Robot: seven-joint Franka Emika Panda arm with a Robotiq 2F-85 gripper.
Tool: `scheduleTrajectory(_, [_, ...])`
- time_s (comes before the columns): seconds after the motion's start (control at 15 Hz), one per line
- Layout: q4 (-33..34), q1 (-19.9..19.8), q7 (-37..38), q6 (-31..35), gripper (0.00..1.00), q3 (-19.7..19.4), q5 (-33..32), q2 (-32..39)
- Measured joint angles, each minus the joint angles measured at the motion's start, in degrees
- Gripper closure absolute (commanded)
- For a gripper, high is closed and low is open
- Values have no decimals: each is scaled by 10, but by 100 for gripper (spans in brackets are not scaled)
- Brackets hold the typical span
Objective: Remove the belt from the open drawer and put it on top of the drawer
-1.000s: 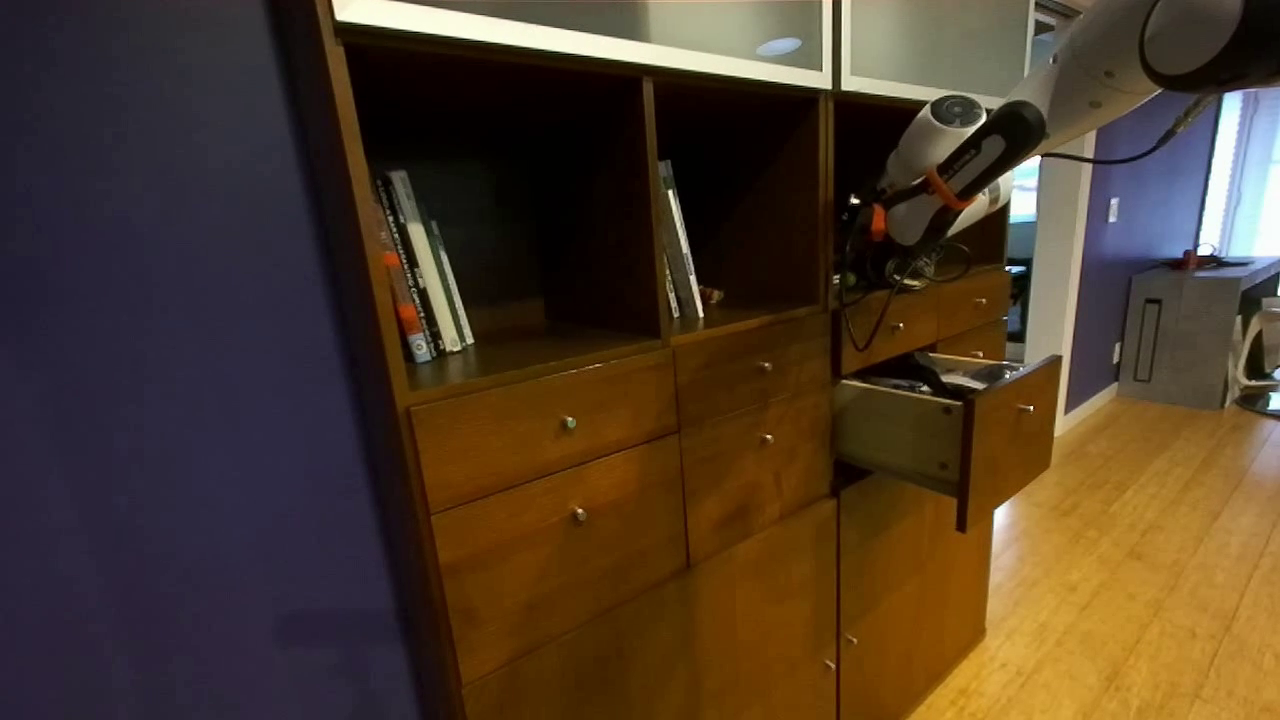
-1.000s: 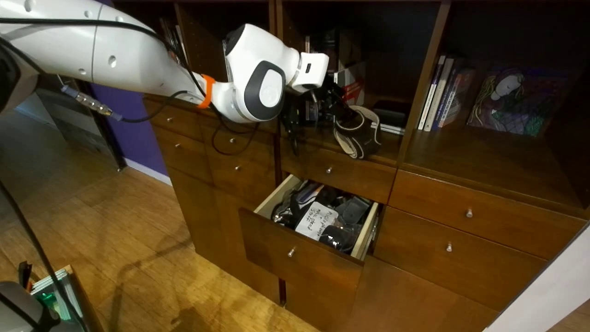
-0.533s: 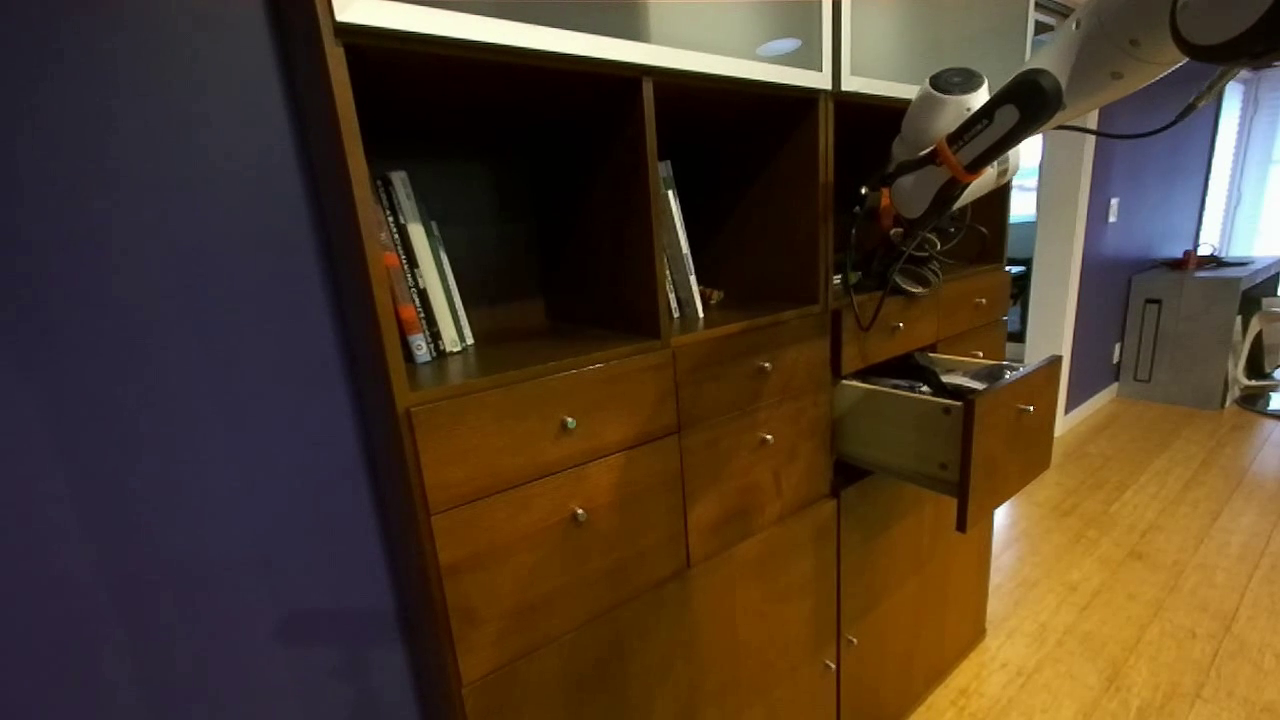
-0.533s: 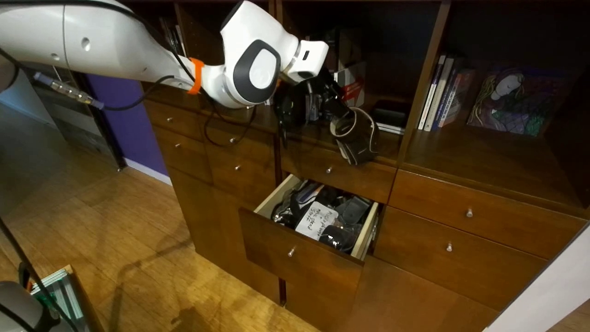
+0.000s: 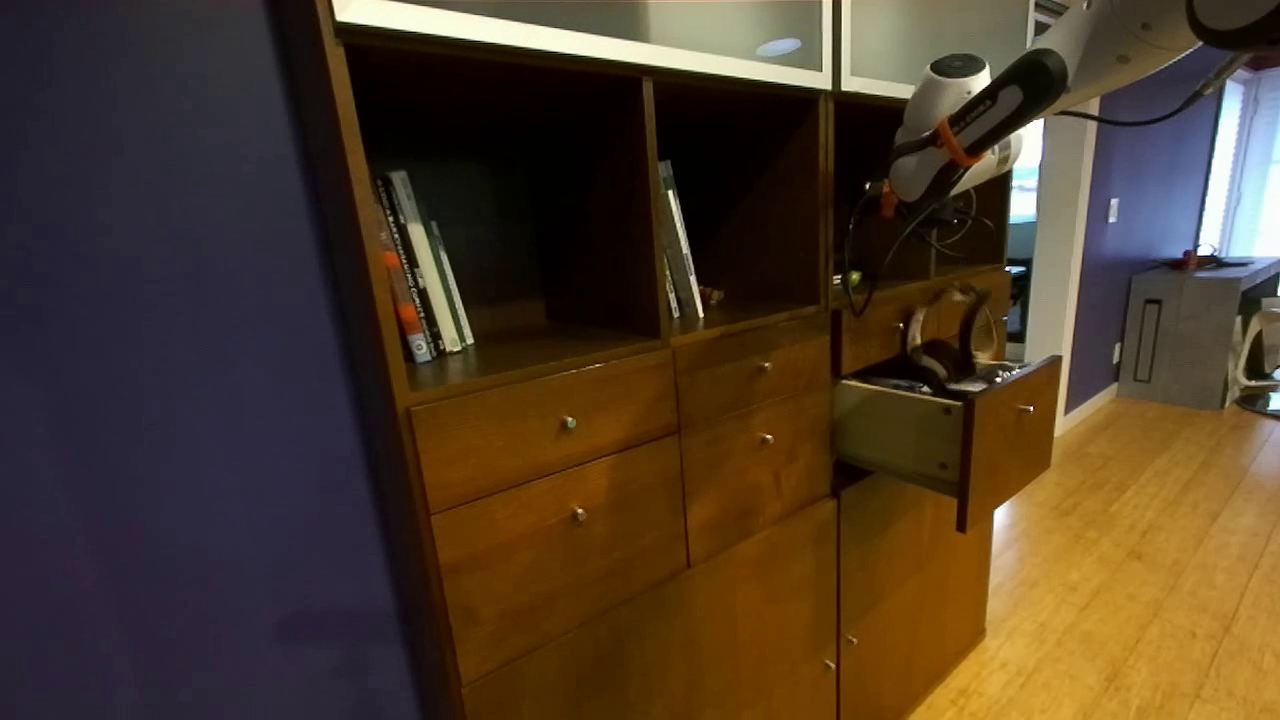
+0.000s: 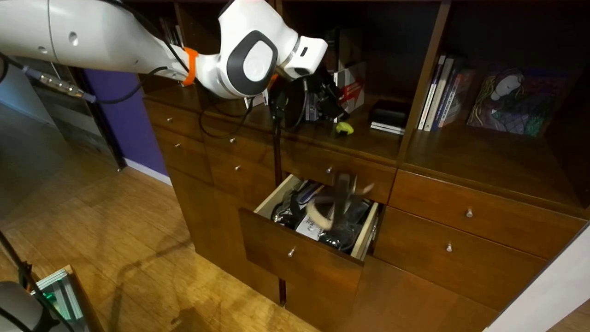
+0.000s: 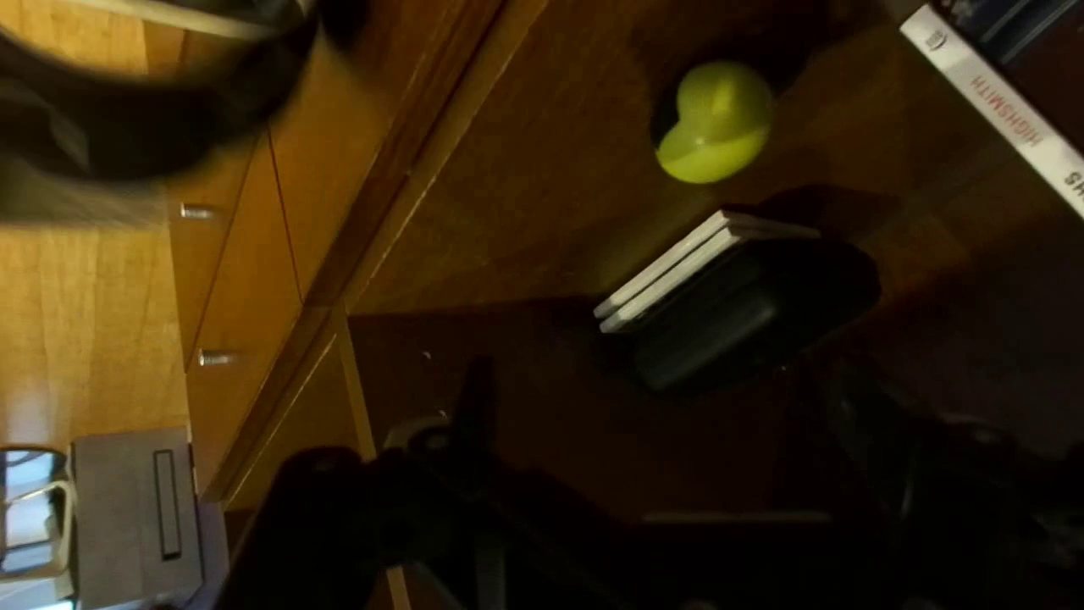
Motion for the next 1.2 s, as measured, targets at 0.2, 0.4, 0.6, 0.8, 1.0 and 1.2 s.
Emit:
scheduleTrajectory(0.2, [0,0,-1,-50,49,2,24,1])
scheduleTrajectory(0.4, [4,10,0,-149,70,-10,51,2])
scheduleTrajectory(0.6, [11,17,10,-234,90,-20,51,2])
scheduleTrajectory(0.8, [22,18,18,-289,100,-24,51,2])
scheduleTrajectory(1.0, [32,18,19,-321,74,-25,51,3])
scheduleTrajectory(1.2, [35,18,18,-340,56,-26,50,3])
